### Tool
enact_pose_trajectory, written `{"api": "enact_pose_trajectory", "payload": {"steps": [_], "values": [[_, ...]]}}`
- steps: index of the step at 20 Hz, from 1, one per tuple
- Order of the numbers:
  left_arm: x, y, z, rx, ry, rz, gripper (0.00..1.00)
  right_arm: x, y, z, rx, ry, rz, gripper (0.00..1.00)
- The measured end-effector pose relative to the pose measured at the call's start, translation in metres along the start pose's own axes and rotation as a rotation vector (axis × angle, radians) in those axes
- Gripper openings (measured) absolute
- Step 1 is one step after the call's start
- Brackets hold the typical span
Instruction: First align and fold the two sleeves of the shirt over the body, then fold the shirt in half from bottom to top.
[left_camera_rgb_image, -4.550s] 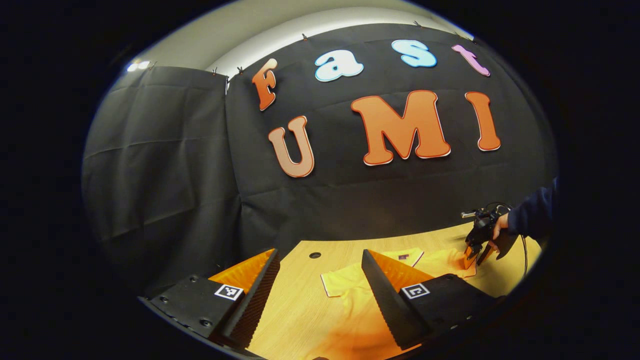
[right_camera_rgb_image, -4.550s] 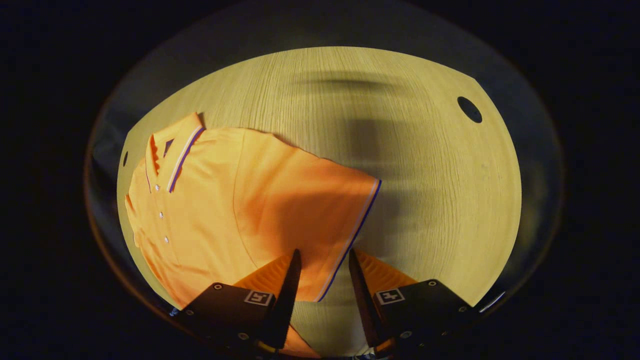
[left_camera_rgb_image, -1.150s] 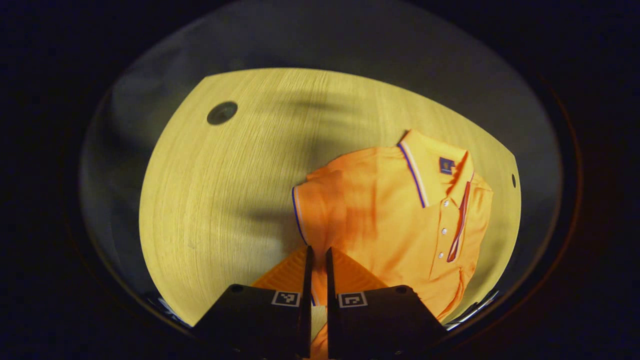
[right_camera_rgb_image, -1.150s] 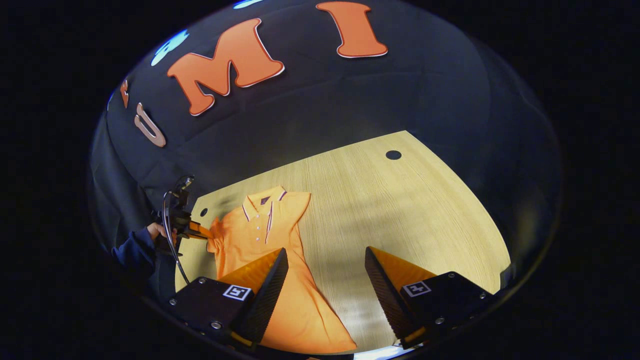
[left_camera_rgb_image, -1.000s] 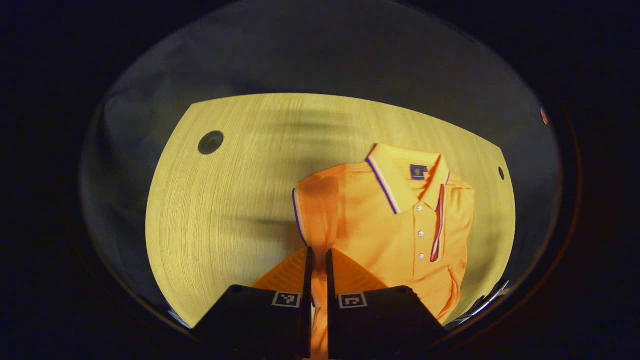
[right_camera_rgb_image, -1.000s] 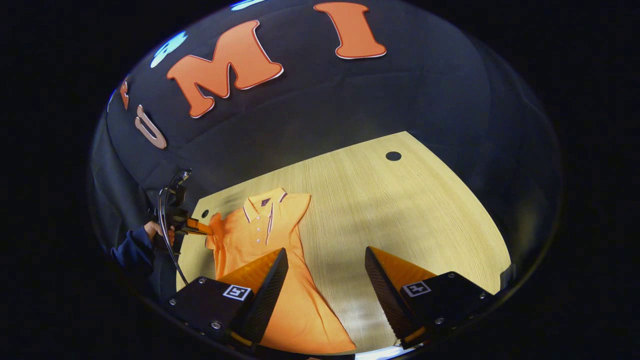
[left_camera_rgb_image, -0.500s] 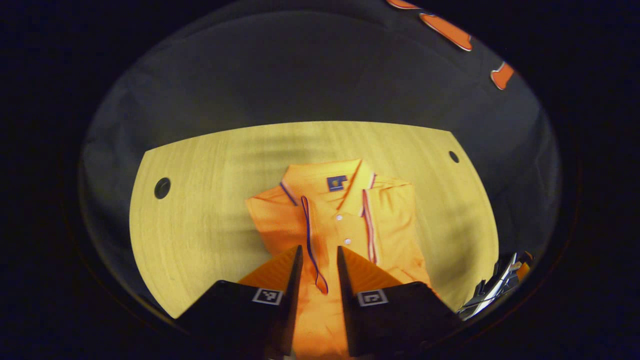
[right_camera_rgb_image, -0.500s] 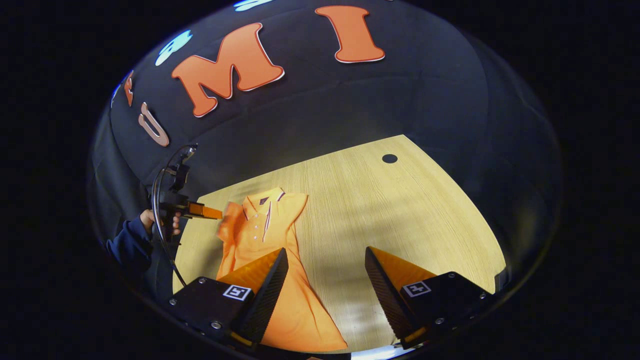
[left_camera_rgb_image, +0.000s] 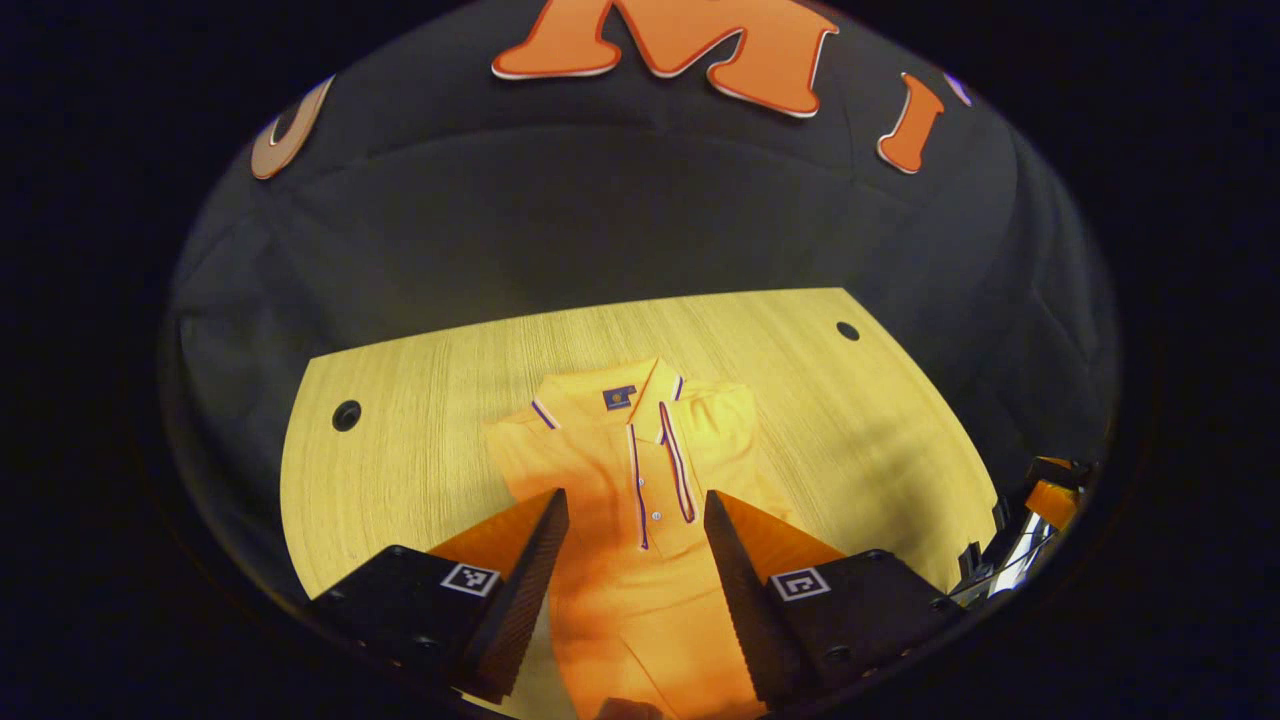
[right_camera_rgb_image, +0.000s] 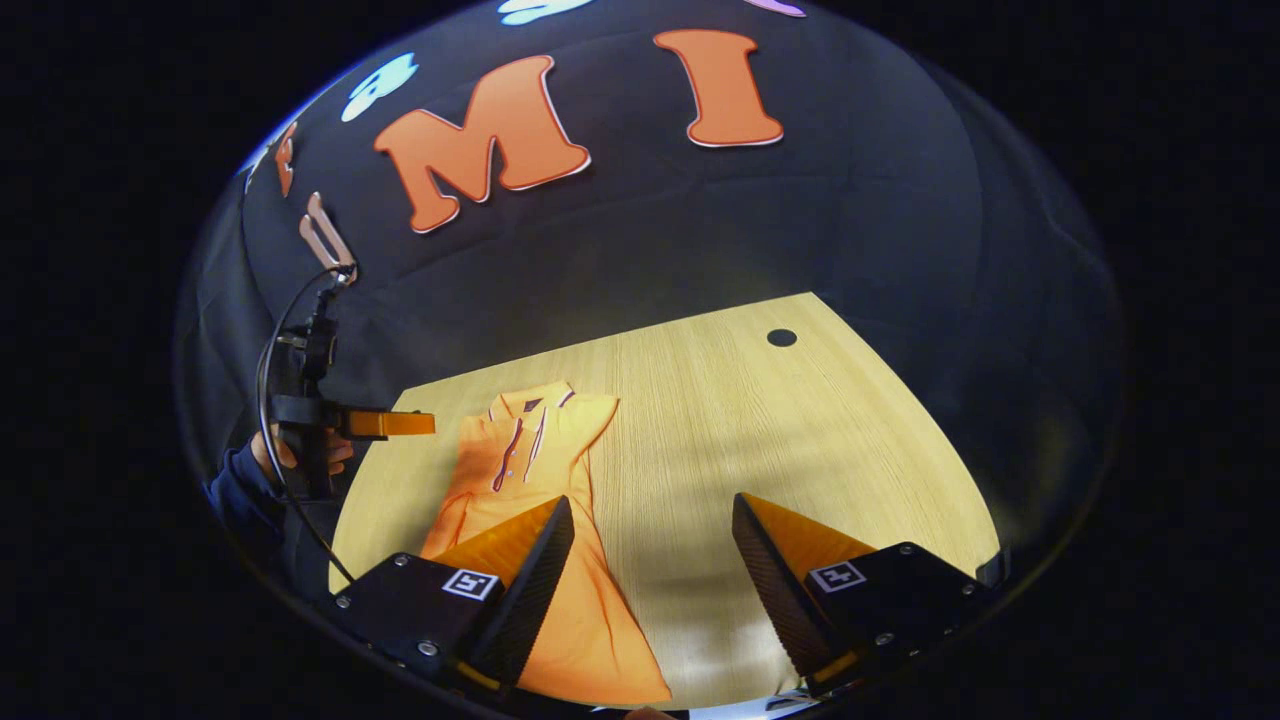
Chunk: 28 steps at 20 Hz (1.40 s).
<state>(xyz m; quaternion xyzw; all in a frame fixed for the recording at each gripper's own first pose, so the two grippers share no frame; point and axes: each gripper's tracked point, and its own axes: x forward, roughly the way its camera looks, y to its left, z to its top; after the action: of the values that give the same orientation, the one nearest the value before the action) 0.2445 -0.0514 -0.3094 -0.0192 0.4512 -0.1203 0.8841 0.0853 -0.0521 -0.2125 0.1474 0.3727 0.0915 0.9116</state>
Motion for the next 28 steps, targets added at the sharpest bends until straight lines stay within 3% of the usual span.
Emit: {"api": "enact_pose_trajectory", "payload": {"steps": [3,6,10,14,19,24,27,28], "values": [[-0.036,0.004,-0.016,-0.028,-0.087,0.047,0.84,0.0,0.01,-0.024,-0.046,0.044,0.037,0.98],[-0.067,0.013,-0.054,-0.079,-0.069,0.102,0.89,0.004,0.02,-0.057,-0.082,0.122,0.075,0.98],[-0.101,0.019,-0.128,-0.085,0.029,0.162,0.95,0.0,0.025,-0.104,-0.133,0.222,0.117,0.99],[-0.116,0.018,-0.204,-0.098,0.177,0.151,0.96,0.0,0.03,-0.16,-0.195,0.362,0.154,0.99],[-0.136,0.023,-0.276,-0.103,0.344,0.151,0.96,0.008,0.035,-0.205,-0.213,0.46,0.167,0.99],[-0.133,0.033,-0.32,-0.107,0.484,0.144,0.96,0.007,0.031,-0.244,-0.267,0.561,0.156,0.99],[-0.132,0.048,-0.338,-0.122,0.575,0.166,0.95,0.004,0.02,-0.263,-0.298,0.616,0.11,0.98],[-0.118,0.054,-0.326,-0.129,0.523,0.165,0.94,0.003,0.02,-0.267,-0.294,0.626,0.105,0.98]]}}
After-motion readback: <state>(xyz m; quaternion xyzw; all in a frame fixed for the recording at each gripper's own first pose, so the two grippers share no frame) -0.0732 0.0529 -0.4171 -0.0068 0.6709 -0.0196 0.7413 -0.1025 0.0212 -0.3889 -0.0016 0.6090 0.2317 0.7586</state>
